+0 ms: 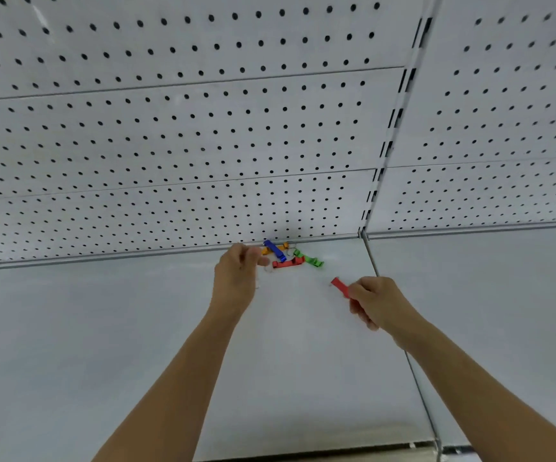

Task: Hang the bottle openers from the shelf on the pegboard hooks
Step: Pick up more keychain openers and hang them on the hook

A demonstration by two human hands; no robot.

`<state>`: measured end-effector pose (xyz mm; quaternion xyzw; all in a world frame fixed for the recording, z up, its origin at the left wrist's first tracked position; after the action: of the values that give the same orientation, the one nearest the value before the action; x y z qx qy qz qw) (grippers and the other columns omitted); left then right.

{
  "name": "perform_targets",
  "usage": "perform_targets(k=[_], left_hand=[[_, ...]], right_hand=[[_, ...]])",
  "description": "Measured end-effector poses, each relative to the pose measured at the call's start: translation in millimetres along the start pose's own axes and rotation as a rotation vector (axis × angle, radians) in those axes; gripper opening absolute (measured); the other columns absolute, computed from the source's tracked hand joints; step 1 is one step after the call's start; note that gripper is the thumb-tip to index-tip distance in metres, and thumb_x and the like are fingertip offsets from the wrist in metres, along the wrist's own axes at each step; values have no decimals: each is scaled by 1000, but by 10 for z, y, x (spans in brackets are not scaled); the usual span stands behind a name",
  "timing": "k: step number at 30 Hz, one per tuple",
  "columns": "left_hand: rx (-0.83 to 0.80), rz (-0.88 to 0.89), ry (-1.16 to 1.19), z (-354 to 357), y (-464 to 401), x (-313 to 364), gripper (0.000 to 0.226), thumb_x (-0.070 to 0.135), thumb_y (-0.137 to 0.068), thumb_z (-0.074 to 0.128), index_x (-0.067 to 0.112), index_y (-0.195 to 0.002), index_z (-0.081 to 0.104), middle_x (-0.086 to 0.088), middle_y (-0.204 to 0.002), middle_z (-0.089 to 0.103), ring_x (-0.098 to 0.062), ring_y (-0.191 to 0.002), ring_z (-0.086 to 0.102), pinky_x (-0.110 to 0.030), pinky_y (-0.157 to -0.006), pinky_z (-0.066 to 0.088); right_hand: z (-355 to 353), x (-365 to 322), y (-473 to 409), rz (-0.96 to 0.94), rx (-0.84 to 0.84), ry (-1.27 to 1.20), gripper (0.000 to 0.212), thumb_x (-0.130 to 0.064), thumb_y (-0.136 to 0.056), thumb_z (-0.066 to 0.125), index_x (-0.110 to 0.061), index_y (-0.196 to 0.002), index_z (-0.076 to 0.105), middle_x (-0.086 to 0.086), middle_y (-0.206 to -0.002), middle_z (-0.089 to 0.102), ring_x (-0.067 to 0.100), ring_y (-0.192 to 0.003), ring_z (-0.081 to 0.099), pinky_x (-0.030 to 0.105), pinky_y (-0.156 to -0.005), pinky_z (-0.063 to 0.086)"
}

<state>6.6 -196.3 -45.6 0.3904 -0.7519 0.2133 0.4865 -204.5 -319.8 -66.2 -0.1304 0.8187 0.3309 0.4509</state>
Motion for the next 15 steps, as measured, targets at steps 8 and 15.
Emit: perform_targets(k=[8,15], left_hand=[[-496,-403,299,854,925,358,40,40,-101,40,7,-89,60,3,-53,34,-10,-45,25,-24,-44,26],[-587,-328,479,1699,1497,1000,24,30,-92,63,9,-95,74,-6,-87,73,-8,-43,24,-21,-39,20]], right_hand=[[-394,-106,670,-78,46,-279,19,-9,-93,50,-3,-86,65,7,-67,64,14,-51,49,22,-44,37],[-1254,331,1282,-157,164,-295,20,-8,-95,48,-7,-85,65,8,-69,67,14,-54,52,23,-47,39]])
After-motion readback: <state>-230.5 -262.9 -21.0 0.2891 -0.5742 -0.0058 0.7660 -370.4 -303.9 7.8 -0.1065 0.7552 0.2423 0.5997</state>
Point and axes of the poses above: each hand's wrist, its own y-axis away from the middle knuckle, its own z-axis out of the palm, x = y × z, the point moved 5 cm from there along -y, towards the middle knuckle
